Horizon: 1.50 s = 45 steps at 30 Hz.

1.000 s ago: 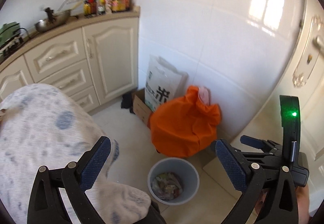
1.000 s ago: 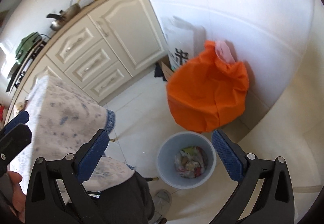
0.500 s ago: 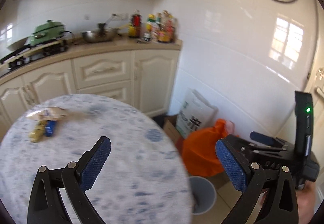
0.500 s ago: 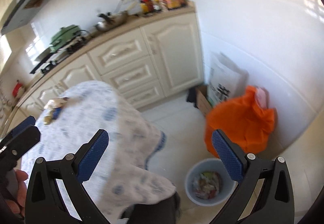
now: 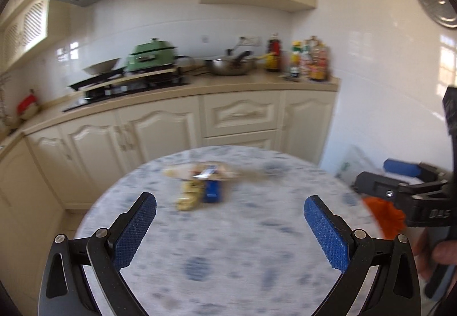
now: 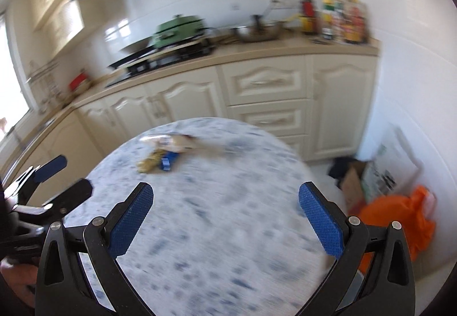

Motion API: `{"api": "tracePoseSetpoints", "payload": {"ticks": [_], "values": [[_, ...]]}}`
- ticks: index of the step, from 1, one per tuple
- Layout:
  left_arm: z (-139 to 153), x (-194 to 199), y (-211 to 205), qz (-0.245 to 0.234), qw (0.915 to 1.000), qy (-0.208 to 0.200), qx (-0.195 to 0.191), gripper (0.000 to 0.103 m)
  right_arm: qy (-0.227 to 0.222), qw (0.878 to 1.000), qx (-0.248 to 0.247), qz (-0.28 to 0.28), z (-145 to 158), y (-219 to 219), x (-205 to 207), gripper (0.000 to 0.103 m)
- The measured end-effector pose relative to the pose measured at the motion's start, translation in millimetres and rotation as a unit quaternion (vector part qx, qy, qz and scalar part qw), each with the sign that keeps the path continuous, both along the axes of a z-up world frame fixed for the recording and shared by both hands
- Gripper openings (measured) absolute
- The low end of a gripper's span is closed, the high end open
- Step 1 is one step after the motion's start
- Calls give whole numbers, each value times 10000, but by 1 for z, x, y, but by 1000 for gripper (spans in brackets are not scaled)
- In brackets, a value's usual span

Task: Collect trash
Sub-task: 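Move both open tools from the bin back to the table, then grasp the gold wrapper with the left tool while the right tool grasps the clear bag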

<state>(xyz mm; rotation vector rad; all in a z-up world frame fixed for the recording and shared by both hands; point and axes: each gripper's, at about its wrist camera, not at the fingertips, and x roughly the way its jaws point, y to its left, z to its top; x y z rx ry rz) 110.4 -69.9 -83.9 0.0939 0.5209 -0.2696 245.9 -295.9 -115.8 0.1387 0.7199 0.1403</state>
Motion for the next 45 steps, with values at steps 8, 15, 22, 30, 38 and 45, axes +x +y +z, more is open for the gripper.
{"api": "tracePoseSetpoints", "payload": {"ticks": [8,15,22,30,38,45], "values": [[-23,67,15,399,9977,429,338,102,188,9967,-130,775,-17,47,68,103],[-55,169,2,410,9917,1097,531,102,654,9915,-158,1110,-56,62,142,103],[-100,256,-8,206,9833,1720,557,85,984,9849,-170,1411,-86,67,195,103],[-100,282,10,13,9828,1839,173,36,1267,9728,-186,1928,-114,100,237,101],[-96,262,34,211,9817,1889,-115,34,1434,9657,-621,2073,-130,125,227,40],[-88,225,44,255,9841,1713,-397,33,1343,9735,-412,1805,-122,109,182,39]]}}
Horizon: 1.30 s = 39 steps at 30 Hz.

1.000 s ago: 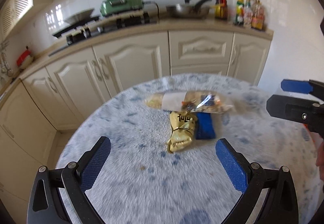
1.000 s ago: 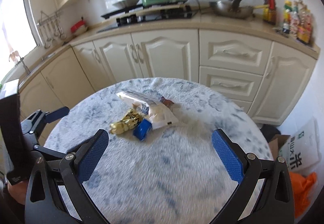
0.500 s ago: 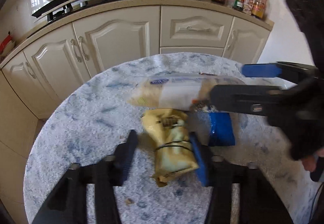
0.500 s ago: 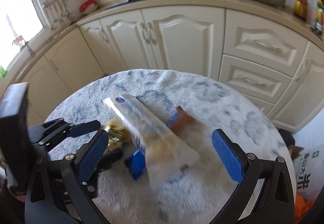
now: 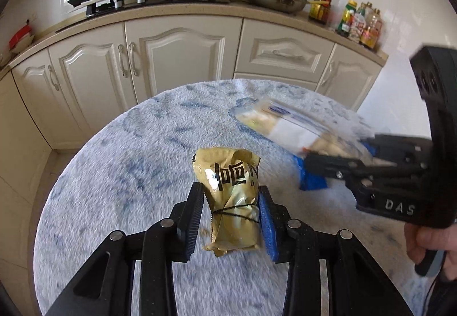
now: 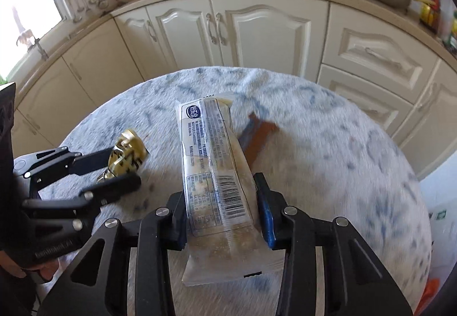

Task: Collect trash
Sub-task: 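Grasp the gold wrapper with the left tool while the right tool grasps the clear bag, then carry the gold wrapper and clear bag over the bin and open both tools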

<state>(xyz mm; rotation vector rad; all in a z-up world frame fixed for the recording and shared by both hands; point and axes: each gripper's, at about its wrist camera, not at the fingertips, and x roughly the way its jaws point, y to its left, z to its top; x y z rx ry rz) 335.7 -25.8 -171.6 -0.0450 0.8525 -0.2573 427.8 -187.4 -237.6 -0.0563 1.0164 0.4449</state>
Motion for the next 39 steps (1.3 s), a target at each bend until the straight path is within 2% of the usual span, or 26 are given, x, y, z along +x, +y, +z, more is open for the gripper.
{"api": "tracePoseSetpoints", "payload": {"ticks": [7,10,17,20,28,39], "values": [[10,-53,10,-17,9992,-305,-276,32,-288,9982,351,-387,23,-21,-68,39],[9,-78,14,-41,9987,-369,-355,28,-397,9969,445,-519,33,-29,-93,39],[3,-127,20,-6,9982,-342,-495,27,-572,9931,586,-841,50,-52,-144,39],[10,-145,16,8,9978,-390,-535,27,-639,9912,613,-983,56,-64,-160,39],[41,-184,-8,-174,9947,-787,-635,27,-916,9837,667,-1396,74,-105,-203,39],[91,-224,-73,-865,9845,-1301,-796,27,-1373,9671,666,-2038,110,-171,-252,39]]}}
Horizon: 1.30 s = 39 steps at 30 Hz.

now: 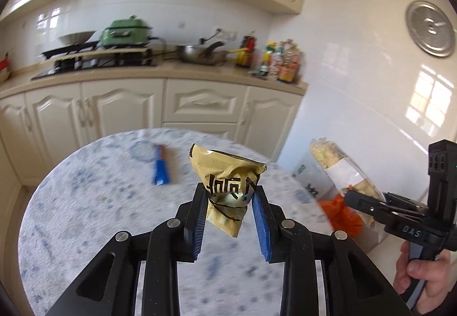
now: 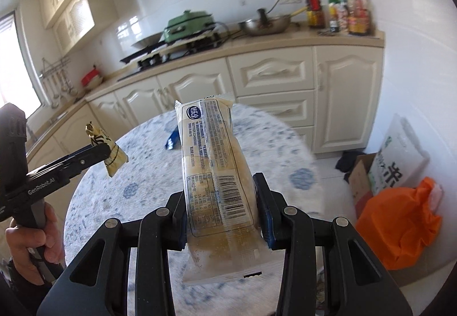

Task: Collect trash
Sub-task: 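Carry the gold wrapper and clear bag over the bin and open both tools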

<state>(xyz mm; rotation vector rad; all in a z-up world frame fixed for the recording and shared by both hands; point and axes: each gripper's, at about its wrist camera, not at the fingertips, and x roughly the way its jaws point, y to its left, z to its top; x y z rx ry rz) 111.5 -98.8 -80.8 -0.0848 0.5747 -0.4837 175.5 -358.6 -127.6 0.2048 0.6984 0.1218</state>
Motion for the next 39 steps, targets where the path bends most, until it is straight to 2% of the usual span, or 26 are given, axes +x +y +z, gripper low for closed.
{"api": "tracePoseSetpoints", "payload": {"ticks": [8,16,22,28,37,38,39], "values": [[16,-21,-68,-715,9973,-159,-47,27,-146,9972,-25,-727,10,-59,-38,39],[2,-35,-167,-1681,9857,54,68,28,14,9854,38,-1701,-4,-134,-90,39],[-31,-28,-242,-2211,9738,439,298,28,400,9733,130,-2255,-45,-180,-121,39],[-76,-14,-316,-2562,9592,949,726,28,931,9600,432,-2605,-106,-220,-132,39],[-148,24,-398,-2676,9405,1615,1332,30,1631,9408,924,-2823,-199,-258,-126,41],[-154,28,-406,-2663,9390,1661,1407,37,1691,9378,1006,-2859,-209,-261,-126,44],[-161,31,-412,-2645,9374,1701,1497,53,1729,9362,1061,-2870,-216,-264,-125,48]]}}
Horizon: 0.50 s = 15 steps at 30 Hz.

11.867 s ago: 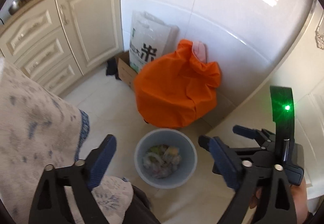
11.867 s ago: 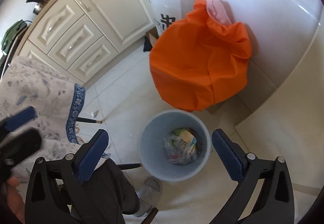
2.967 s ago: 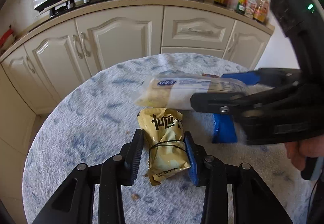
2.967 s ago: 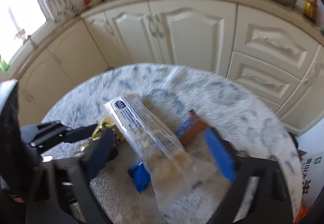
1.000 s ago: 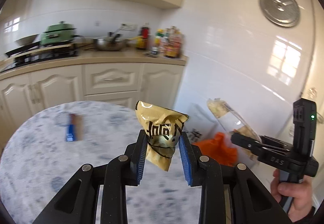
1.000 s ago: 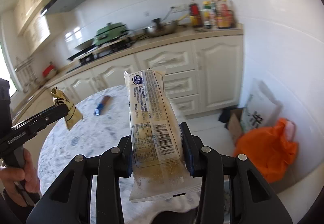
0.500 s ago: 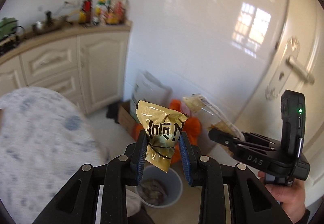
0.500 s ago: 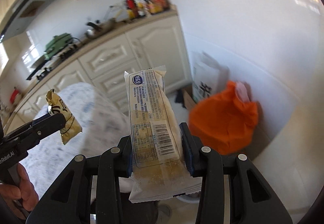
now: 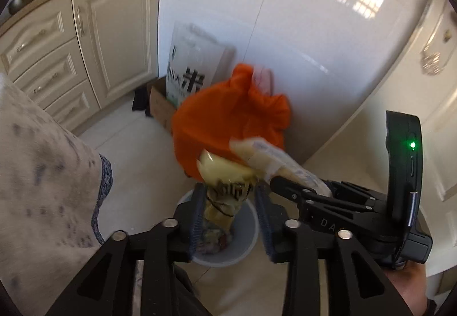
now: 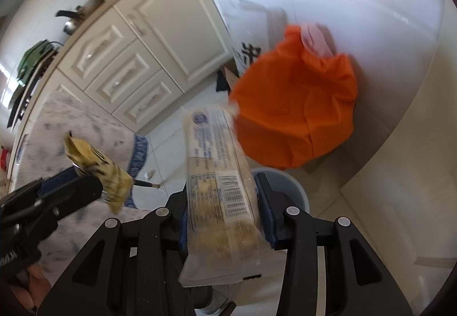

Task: Collect trash
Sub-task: 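Carry the gold wrapper and clear bag over the bin and open both tools, then move both open tools from the bin back to the table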

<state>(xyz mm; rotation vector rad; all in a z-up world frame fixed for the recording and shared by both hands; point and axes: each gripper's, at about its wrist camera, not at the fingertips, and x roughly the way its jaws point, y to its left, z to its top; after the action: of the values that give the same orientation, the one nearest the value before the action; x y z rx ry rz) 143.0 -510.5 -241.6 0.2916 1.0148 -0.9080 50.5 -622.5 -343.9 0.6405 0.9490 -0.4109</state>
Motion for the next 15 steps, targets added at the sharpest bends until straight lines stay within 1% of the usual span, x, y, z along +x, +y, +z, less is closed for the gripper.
{"api": "tracePoseSetpoints", "payload": {"ticks": [1,2,3,4,5,6,7,8,9,11,15], "values": [[-8,8,-4,2,10000,24,89,60,42,10000,63,-22,-8,-3,1,49],[-13,12,-9,29,9999,24,146,65,71,9999,98,-43,-14,-5,1,55],[-17,15,-13,65,9998,15,183,70,125,9998,141,-95,-19,-7,1,65],[-22,16,-18,89,9997,5,247,75,161,9996,166,-144,-23,-9,1,71],[-23,17,-24,149,9993,-41,350,85,172,9995,178,-199,-25,-11,-1,83],[-23,15,-22,176,9991,-98,364,90,173,9993,182,-286,-26,-13,-3,96],[-21,14,-25,191,9991,-165,348,92,161,9990,181,-378,-26,-15,-7,102],[-22,12,-26,191,9990,-208,348,97,152,9988,180,-423,-25,-16,-8,103],[-22,10,-28,206,9988,-272,364,100,188,9985,172,-489,-24,-17,-10,103],[-16,3,-26,238,9984,-394,328,100,222,9981,129,-566,-19,-16,-12,103],[9,-15,-1,343,9979,-548,45,101,-2,9977,-32,-677,10,-8,-19,103]]}}
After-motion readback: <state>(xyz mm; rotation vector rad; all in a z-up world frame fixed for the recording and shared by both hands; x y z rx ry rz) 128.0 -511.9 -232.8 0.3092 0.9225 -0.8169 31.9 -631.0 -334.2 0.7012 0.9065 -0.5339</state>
